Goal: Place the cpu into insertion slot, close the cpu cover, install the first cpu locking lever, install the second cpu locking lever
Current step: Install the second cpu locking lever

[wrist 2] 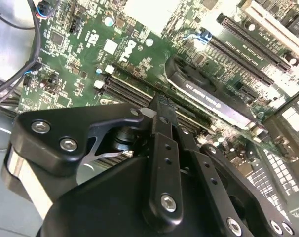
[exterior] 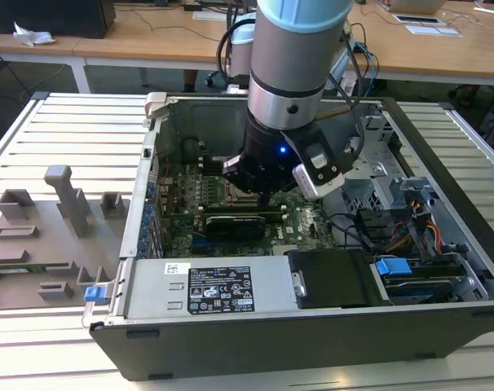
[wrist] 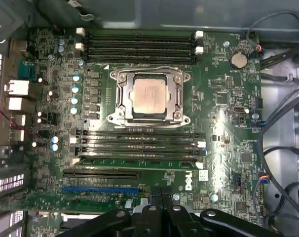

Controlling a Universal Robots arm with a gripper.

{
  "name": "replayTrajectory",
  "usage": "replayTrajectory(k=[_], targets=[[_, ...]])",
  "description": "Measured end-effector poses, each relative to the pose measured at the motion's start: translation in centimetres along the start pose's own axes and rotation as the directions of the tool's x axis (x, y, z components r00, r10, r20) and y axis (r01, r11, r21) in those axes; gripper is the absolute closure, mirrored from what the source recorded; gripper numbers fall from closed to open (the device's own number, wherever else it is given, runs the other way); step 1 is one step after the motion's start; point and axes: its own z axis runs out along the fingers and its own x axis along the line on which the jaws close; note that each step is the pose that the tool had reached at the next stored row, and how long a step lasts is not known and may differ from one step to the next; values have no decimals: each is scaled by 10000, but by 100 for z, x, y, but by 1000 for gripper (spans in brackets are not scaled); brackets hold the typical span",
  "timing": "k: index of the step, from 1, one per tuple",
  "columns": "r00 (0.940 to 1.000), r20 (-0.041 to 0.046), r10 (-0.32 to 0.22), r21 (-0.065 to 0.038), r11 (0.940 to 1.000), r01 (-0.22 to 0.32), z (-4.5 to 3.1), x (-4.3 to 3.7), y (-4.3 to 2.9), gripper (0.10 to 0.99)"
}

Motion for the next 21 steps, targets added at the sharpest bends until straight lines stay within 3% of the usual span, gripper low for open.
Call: replayTrajectory(k=[2, 3, 5, 6, 13, 21], targets=[[10000, 25, 6, -826, 9966, -4, -2, 1, -16, 976], [10000, 34, 13, -1087, 9941, -9, -2, 1, -16, 976], [10000, 45, 18, -1475, 9891, -11, -1, 1, -18, 976], [10000, 49, 19, -1593, 9872, -11, 4, 1, -19, 976], [10000, 40, 20, -1624, 9867, -14, 151, 1, -6, 976], [10000, 41, 19, -1616, 9869, -13, 360, -4, 188, 976]])
